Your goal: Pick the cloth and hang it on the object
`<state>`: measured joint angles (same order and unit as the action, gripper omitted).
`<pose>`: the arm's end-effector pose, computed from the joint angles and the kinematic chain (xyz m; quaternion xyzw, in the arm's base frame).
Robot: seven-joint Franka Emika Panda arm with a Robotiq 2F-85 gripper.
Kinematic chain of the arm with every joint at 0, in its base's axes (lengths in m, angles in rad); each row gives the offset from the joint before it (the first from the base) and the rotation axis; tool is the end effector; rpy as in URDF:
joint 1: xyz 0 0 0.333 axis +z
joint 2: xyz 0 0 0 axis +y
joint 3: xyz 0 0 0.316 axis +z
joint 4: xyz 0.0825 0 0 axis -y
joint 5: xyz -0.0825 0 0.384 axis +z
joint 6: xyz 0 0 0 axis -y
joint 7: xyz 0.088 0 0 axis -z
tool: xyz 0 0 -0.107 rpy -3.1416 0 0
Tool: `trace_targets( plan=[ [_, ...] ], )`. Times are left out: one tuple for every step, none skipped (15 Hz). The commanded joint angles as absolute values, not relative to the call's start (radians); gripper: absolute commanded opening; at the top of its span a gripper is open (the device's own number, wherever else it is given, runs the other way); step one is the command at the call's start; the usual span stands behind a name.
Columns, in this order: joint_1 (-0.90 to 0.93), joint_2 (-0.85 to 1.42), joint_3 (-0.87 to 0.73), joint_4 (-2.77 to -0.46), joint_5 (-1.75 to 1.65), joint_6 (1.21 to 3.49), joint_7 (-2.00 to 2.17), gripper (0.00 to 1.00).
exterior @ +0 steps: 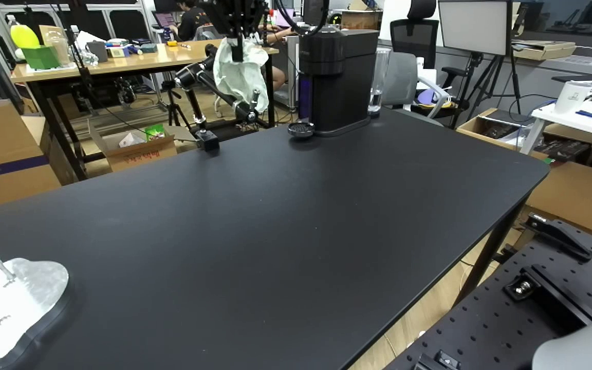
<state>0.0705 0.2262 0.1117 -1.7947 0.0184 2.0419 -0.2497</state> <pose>0.6133 0.1099 0.4254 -0.9777 -0.2087 -0.0119 0.0203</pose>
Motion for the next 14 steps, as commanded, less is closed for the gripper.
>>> trace_targets(
  plan=[
    [0.088, 0.295, 0.113, -1.687, 0.021, 1.978, -0.199, 0.01],
    [0.088, 0.308, 0.112, -1.679, 0.027, 1.97, -0.198, 0.01],
    [0.087, 0.318, 0.11, -1.674, 0.032, 1.962, -0.197, 0.01],
    [0.085, 0.326, 0.109, -1.674, 0.034, 1.955, -0.198, 0.01],
    [0.086, 0.329, 0.109, -1.672, 0.035, 1.945, -0.192, 0.01],
    [0.084, 0.336, 0.108, -1.67, 0.039, 1.933, -0.192, 0.01],
    [0.084, 0.344, 0.107, -1.667, 0.041, 1.923, -0.19, 0.01],
    [0.084, 0.351, 0.107, -1.662, 0.043, 1.91, -0.187, 0.01],
    [0.083, 0.357, 0.107, -1.657, 0.047, 1.9, -0.185, 0.01],
    [0.085, 0.365, 0.106, -1.65, 0.046, 1.891, -0.182, 0.01],
    [0.087, 0.371, 0.107, -1.643, 0.044, 1.883, -0.178, 0.01],
    [0.088, 0.376, 0.107, -1.637, 0.044, 1.875, -0.174, 0.01],
    [0.089, 0.379, 0.108, -1.633, 0.043, 1.871, -0.173, 0.01],
    [0.089, 0.382, 0.107, -1.633, 0.044, 1.865, -0.171, 0.01]
  ],
)
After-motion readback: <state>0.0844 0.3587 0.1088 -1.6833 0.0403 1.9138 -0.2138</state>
